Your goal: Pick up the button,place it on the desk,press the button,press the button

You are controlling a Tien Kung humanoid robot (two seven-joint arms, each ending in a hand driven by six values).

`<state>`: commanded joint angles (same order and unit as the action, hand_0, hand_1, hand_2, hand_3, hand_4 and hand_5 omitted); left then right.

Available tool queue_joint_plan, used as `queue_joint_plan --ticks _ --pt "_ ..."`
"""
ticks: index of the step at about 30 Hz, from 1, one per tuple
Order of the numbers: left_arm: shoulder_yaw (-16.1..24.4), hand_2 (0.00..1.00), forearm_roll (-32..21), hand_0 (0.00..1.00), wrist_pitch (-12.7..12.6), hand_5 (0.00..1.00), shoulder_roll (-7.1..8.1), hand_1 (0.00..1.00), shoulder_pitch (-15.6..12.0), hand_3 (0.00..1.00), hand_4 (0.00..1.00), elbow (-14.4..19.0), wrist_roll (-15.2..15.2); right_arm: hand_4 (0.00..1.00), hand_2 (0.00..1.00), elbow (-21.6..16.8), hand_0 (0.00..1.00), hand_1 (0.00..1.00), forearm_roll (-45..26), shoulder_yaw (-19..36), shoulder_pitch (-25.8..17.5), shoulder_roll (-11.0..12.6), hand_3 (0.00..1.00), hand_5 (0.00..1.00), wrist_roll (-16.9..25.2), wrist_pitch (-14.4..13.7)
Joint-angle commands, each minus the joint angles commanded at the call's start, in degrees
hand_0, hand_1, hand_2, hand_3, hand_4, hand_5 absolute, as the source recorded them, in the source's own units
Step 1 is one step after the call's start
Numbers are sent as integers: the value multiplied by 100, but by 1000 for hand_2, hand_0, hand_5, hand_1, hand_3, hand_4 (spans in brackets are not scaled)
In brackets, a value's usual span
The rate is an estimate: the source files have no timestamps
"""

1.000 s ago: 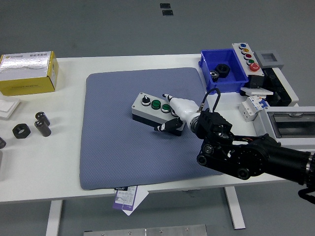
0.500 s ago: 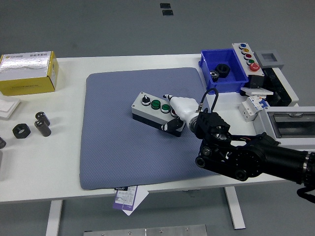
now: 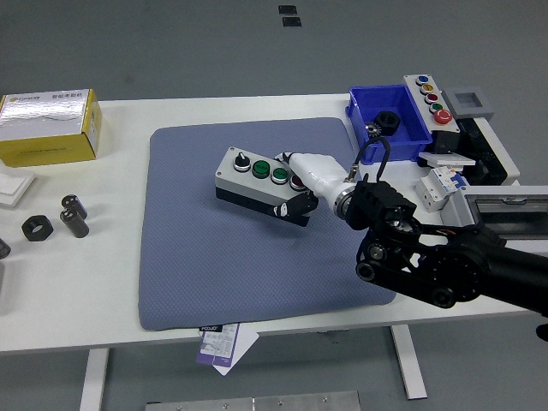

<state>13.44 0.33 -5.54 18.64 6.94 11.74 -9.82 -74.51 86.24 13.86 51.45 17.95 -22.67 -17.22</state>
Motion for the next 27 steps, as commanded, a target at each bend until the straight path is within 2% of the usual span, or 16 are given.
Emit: queue_joint_plan --ticks 1,2,4,8,12,13,14,18,19,20,25,26,27 --pt "-1 555 0 691 0 210 0 633 -2 602 677 0 0 381 452 -121 344 485 -56 49 5 99 462 2 129 -28" --pt "-3 556 0 691 1 207 0 633 -3 603 676 0 1 354 447 -253 360 492 -97 83 17 211 394 2 260 -66" --pt "-12 556 -8 691 2 207 -2 633 -6 603 676 0 5 354 447 -495 360 492 -138 102 50 397 394 2 495 -130" --pt "-12 557 -10 691 3 209 -9 633 -6 604 677 -3 7 343 446 -1037 366 493 -76 -229 239 763 382 2 1035 -335" --pt "-20 557 -25 691 5 209 -15 633 -3 604 677 -7 13 343 446 -1381 366 493 109 -701 345 907 382 2 1496 -639" --pt "-23 557 -29 691 6 209 -18 633 -2 604 677 -8 15 343 446 -1364 366 493 167 -823 325 903 382 2 1575 -706" --pt "-25 557 -32 691 6 211 -22 633 -2 605 678 -8 16 349 451 -1314 413 499 216 -941 292 889 395 2 1635 -765" --pt "-27 557 -37 691 10 211 -40 633 -3 605 678 -9 15 349 451 -918 413 499 513 -1235 75 767 395 2 1786 -917" --pt "-19 557 -29 691 11 211 -45 633 -6 605 678 -8 11 349 451 -800 413 499 623 -1260 27 736 395 2 1813 -916" --pt "-8 557 -19 691 10 216 -48 633 -9 605 681 -9 5 340 483 -697 449 516 725 -1255 -9 710 460 2 1838 -890" --pt "37 557 30 691 8 216 -50 633 -14 605 681 -12 -12 340 483 -308 449 516 993 -1195 -107 638 460 2 1872 -812" --pt "34 557 29 691 8 221 -52 633 -12 604 683 -12 -10 302 537 -280 501 544 988 -1195 -117 636 603 2 1874 -812" --pt "34 557 30 691 9 221 -53 633 -9 604 683 -12 -10 302 537 -261 501 544 976 -1193 -127 634 603 2 1876 -807"
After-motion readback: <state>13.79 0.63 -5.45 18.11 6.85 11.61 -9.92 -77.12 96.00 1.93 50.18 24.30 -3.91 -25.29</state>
